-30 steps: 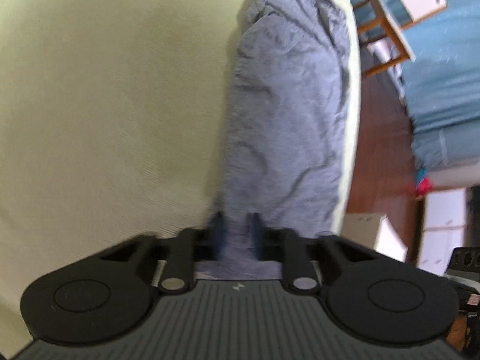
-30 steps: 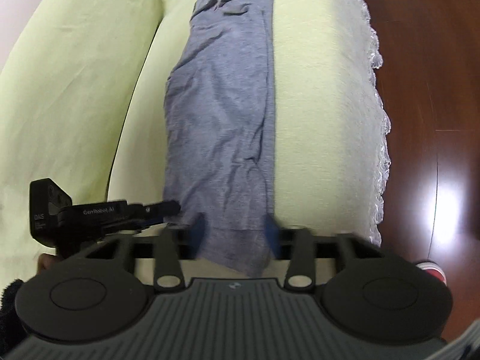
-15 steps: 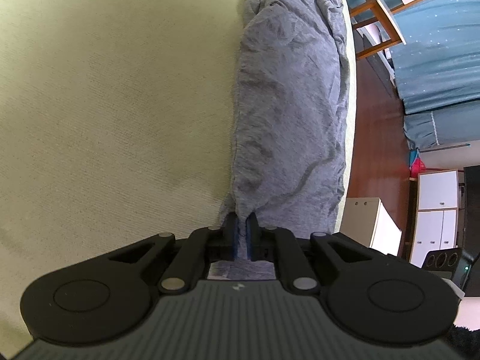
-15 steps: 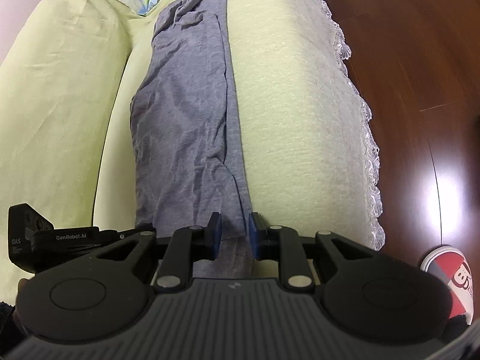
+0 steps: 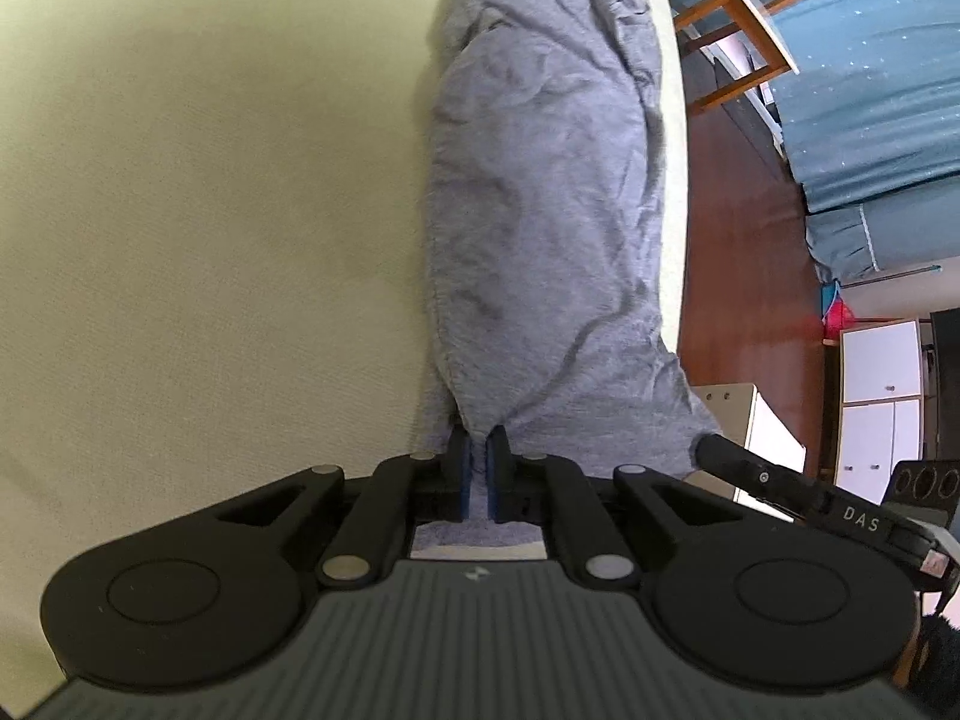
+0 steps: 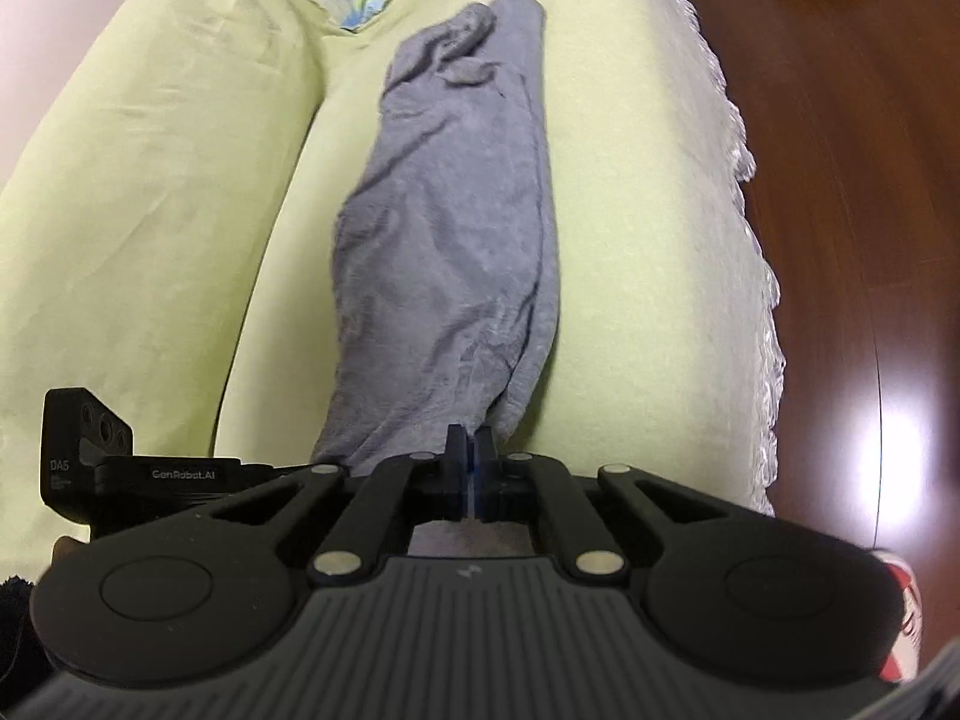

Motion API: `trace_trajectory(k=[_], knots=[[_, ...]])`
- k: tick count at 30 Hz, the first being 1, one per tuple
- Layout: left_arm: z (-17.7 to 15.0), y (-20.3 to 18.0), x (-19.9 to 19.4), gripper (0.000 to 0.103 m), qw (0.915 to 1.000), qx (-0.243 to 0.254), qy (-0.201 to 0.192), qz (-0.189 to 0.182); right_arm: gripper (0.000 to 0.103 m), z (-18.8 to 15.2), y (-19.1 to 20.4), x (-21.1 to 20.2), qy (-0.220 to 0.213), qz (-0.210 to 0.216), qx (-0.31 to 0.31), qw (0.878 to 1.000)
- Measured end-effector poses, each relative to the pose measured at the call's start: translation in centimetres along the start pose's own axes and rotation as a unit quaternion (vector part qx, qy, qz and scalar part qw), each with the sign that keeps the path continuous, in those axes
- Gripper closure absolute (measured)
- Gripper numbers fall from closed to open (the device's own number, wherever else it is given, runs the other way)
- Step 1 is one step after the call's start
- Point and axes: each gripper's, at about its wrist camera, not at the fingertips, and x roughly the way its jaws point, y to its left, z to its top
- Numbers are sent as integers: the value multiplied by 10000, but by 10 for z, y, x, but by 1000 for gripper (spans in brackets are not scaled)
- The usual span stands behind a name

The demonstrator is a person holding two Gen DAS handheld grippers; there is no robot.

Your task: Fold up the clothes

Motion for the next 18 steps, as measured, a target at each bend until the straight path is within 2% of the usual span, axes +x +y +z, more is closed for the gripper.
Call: trace_trajectory(k=[3,6,7,8,13,18], knots=[[-1,4,6,98,9998,0,154,126,98,-4,-4,9,263,-369,-8,9990],[0,9,14,98,9998,-78,164,108,96,-10,-10,20,386,-464,36,9982],[0,10,14,98,9998,-95,140,77,92,-12,-11,21,403,-460,34,9981],[1,10,13,98,9999,-82,118,75,89,-14,-9,21,398,-460,-19,9981],[1,9,11,98,9998,6,143,124,89,-20,-3,16,282,-451,-220,9983],[3,9,13,98,9998,-17,167,124,89,-14,-8,18,129,-459,-34,9989]])
